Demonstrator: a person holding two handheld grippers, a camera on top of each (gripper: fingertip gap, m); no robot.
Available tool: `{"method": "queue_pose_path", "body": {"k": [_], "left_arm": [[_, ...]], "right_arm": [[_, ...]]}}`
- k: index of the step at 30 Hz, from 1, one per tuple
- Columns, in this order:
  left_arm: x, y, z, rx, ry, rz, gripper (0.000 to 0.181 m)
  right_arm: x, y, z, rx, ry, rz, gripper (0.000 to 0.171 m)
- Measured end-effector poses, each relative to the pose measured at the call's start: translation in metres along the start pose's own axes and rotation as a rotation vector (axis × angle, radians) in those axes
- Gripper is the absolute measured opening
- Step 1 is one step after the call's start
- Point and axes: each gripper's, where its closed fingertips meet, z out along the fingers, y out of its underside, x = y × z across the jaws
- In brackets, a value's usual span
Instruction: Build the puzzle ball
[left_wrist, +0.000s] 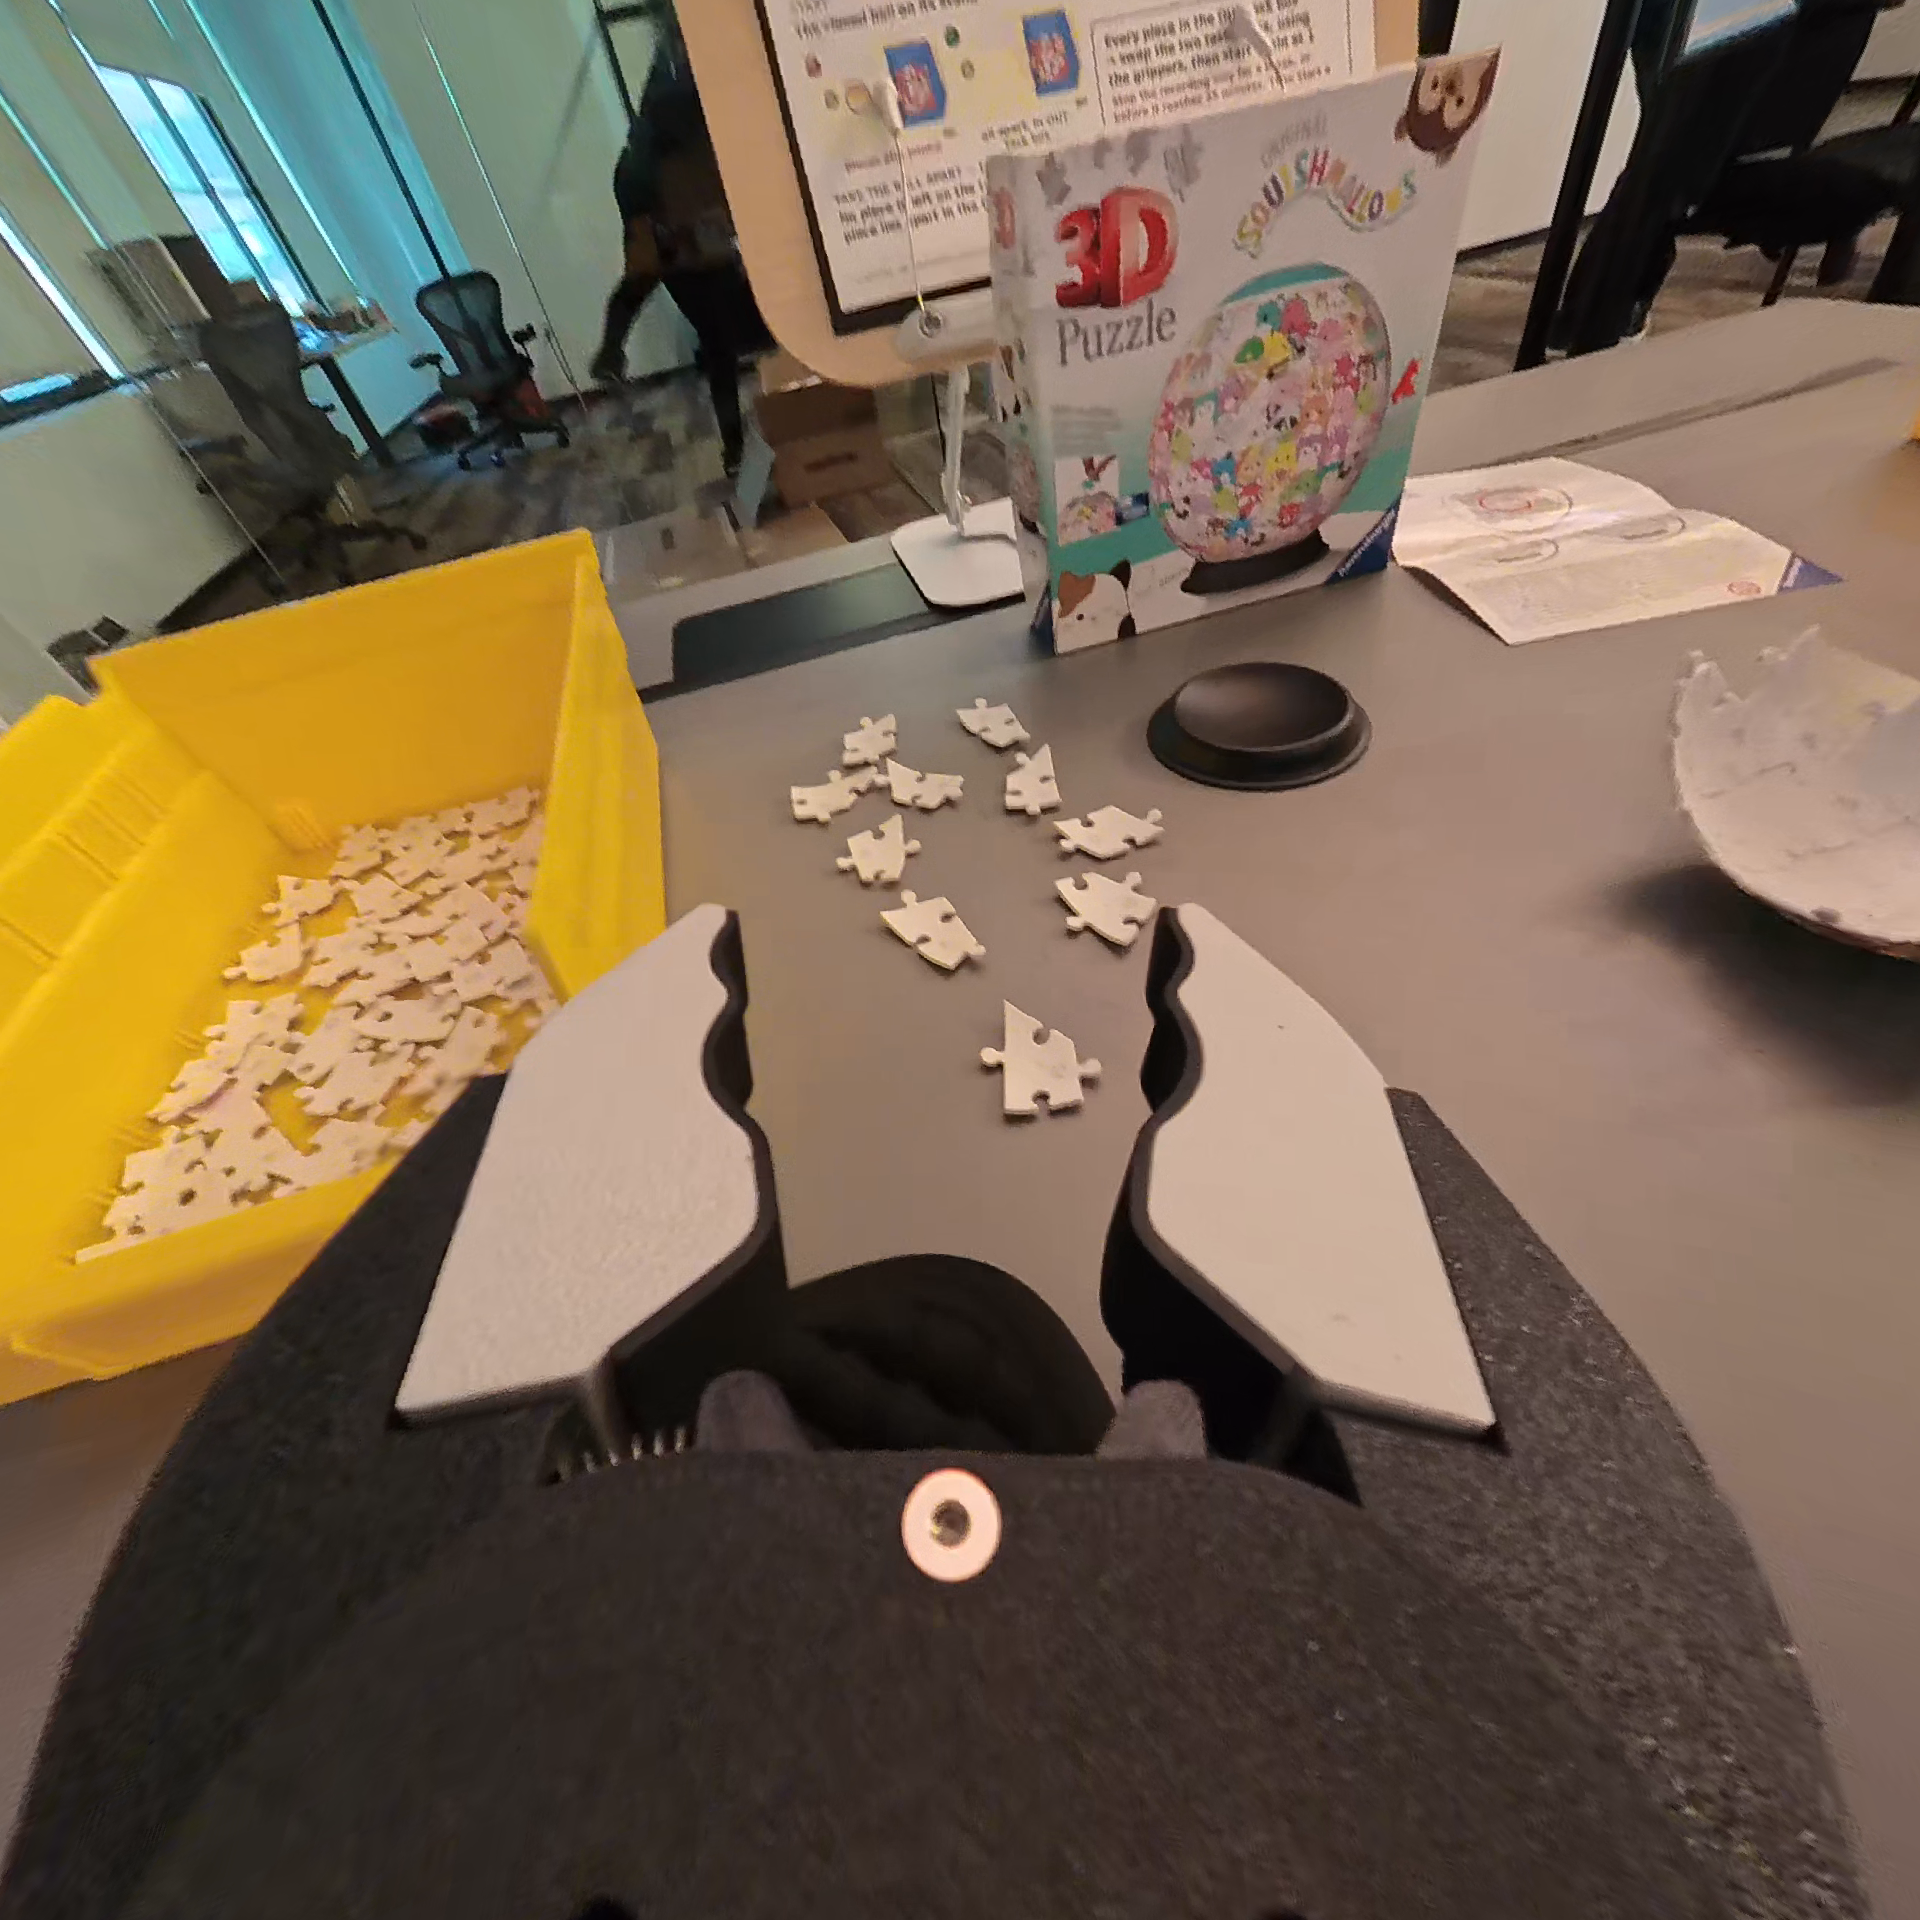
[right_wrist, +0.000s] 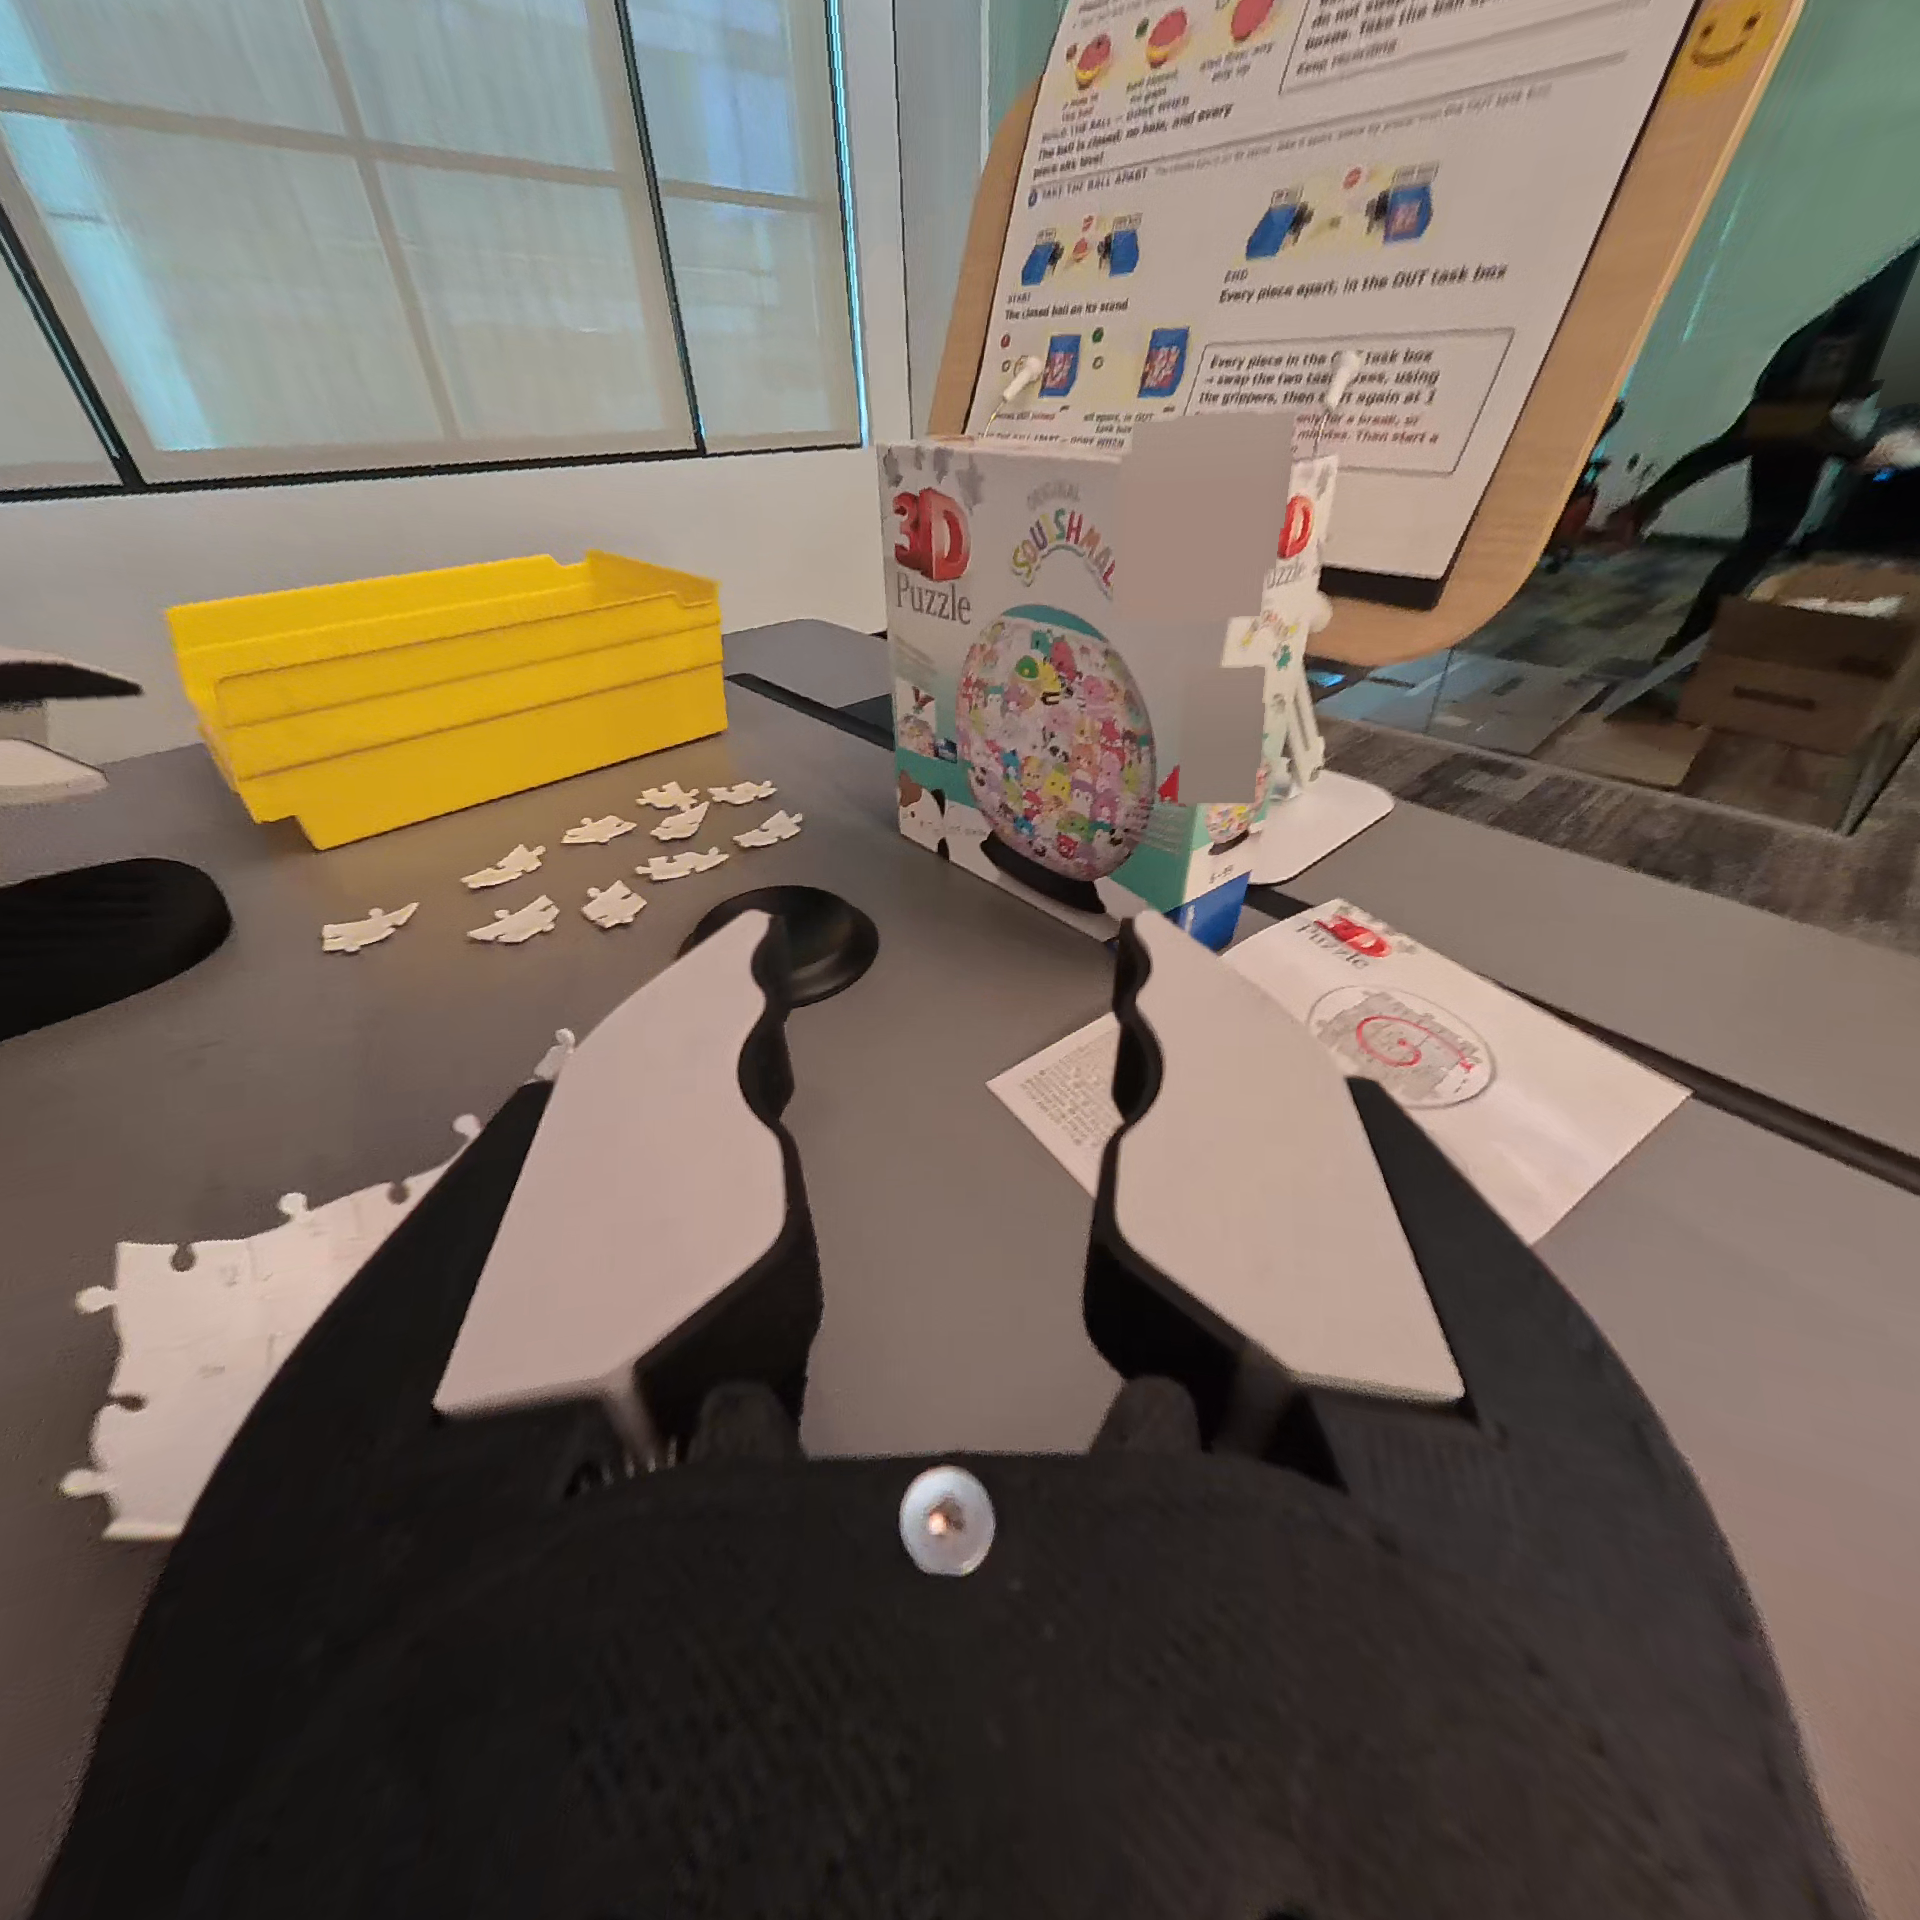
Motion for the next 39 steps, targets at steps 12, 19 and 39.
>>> {"method": "queue_pose_path", "body": {"k": [12, 19, 39], "left_arm": [[-0.004, -0.021, 0.02, 0.113, 0.008, 0.143, 0.058], [0.002, 0.0, 0.108, -0.33, 0.171, 0.113, 0.056], [-0.029, 0.08, 0.171, -0.77, 0.103, -0.127, 0.046]], "right_arm": [[-0.006, 0.008, 0.01, -0.007, 0.032, -0.173, 0.061], [-0.011, 0.025, 0.017, -0.077, -0.043, -0.081, 0.061], [-0.021, 0.031, 0.019, -0.13, -0.164, 0.074, 0.058]]}}
